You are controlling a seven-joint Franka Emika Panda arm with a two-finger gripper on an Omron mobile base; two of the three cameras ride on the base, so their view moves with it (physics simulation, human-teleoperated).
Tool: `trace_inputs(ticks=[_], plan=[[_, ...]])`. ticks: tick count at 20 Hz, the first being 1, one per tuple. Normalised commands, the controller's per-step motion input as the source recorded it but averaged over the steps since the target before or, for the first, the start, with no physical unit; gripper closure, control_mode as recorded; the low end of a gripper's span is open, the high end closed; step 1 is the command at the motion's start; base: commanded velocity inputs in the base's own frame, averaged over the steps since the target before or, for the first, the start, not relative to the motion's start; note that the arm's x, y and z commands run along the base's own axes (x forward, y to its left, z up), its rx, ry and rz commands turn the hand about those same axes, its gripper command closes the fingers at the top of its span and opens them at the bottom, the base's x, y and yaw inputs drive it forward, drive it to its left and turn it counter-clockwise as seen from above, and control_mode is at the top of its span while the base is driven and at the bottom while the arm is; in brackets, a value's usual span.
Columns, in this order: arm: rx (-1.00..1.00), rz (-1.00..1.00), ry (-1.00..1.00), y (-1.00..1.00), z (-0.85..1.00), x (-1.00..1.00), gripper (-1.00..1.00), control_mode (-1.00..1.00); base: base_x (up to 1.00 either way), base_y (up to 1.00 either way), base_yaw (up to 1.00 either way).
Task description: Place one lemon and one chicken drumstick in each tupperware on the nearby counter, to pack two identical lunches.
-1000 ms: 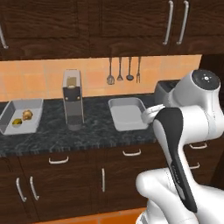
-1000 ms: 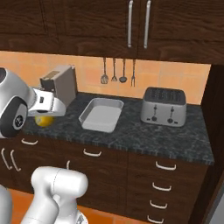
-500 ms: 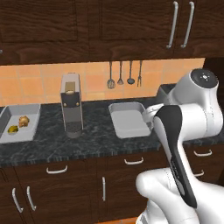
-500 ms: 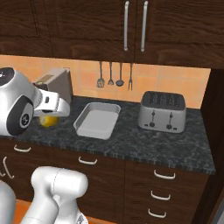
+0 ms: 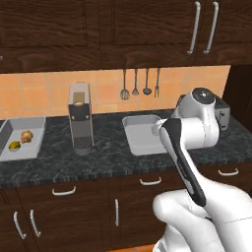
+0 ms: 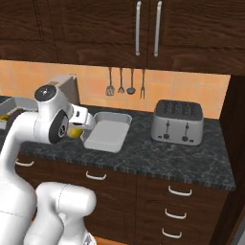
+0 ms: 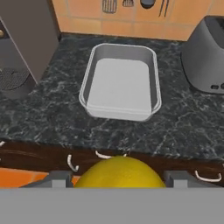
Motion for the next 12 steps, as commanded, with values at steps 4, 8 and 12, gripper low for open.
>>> trace_inputs(ticks=[4, 8, 12], plan=[[0.00, 0.00, 0.07, -0.26, -0.12, 1.00, 1.00, -1.00, 0.00, 0.00, 0.00], [0.00, 0.00, 0.11, -0.07, -0.24, 1.00, 1.00, -1.00, 0.00, 0.00, 0.00], [0.01, 0.00, 0.23, -0.01, -0.60, 1.00, 1.00, -1.00, 0.00, 0.00, 0.00]])
